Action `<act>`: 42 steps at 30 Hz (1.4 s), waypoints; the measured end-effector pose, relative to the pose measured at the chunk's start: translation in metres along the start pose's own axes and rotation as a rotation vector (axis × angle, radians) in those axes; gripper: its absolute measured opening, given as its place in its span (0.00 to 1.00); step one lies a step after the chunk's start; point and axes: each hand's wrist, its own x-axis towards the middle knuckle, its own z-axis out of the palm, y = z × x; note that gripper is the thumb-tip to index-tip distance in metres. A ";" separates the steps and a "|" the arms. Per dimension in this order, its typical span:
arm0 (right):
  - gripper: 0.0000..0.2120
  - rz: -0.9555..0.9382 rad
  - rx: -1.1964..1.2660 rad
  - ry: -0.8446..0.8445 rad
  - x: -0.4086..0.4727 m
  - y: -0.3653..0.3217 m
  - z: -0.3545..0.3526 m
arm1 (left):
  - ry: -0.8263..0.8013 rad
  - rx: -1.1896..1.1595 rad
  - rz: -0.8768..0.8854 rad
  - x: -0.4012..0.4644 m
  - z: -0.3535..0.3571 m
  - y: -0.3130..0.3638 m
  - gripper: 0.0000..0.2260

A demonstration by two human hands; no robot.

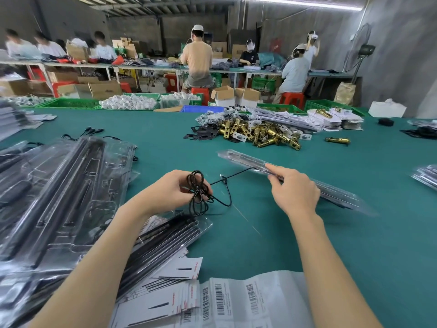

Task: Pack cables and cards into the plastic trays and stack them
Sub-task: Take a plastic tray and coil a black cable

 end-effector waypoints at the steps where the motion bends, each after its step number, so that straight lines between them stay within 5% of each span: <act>1: 0.15 0.020 -0.010 -0.016 -0.001 0.000 0.001 | -0.015 -0.033 -0.011 0.000 0.001 0.000 0.08; 5: 0.22 0.100 -0.121 -0.291 0.000 -0.003 0.003 | 0.072 -0.083 -0.003 0.000 0.005 0.001 0.06; 8: 0.23 -0.054 -0.173 -0.403 0.000 -0.015 0.000 | 0.129 -0.112 -0.021 0.002 0.009 0.003 0.11; 11: 0.14 -0.298 0.368 -0.472 -0.009 -0.047 -0.002 | 0.252 -0.164 -0.069 0.004 0.016 0.004 0.10; 14: 0.12 -0.309 0.716 -0.615 -0.021 -0.070 0.002 | 0.385 -0.066 -0.052 0.007 0.021 0.004 0.07; 19: 0.23 -0.197 0.736 -0.611 -0.023 -0.078 0.004 | 0.319 0.059 -0.014 0.005 0.018 0.005 0.09; 22: 0.12 -0.285 0.603 -0.495 -0.022 -0.081 0.008 | 0.270 0.051 -0.032 0.007 0.015 0.004 0.10; 24: 0.06 -0.271 0.650 -0.572 -0.020 -0.071 0.007 | 0.253 -0.035 -0.071 0.006 0.011 0.002 0.07; 28: 0.09 -0.151 0.763 -0.684 -0.011 -0.041 0.000 | 0.386 -0.054 -0.107 0.006 0.005 -0.001 0.04; 34: 0.11 -0.093 1.120 -0.661 -0.010 -0.027 0.000 | 0.102 0.114 -0.082 0.009 0.021 0.013 0.08; 39: 0.11 0.073 1.178 -0.745 -0.006 -0.021 -0.007 | 0.258 0.198 -0.088 0.015 0.038 0.014 0.08; 42: 0.10 0.143 1.130 -0.707 -0.002 -0.021 -0.010 | 0.214 0.248 -0.079 0.014 0.040 0.011 0.06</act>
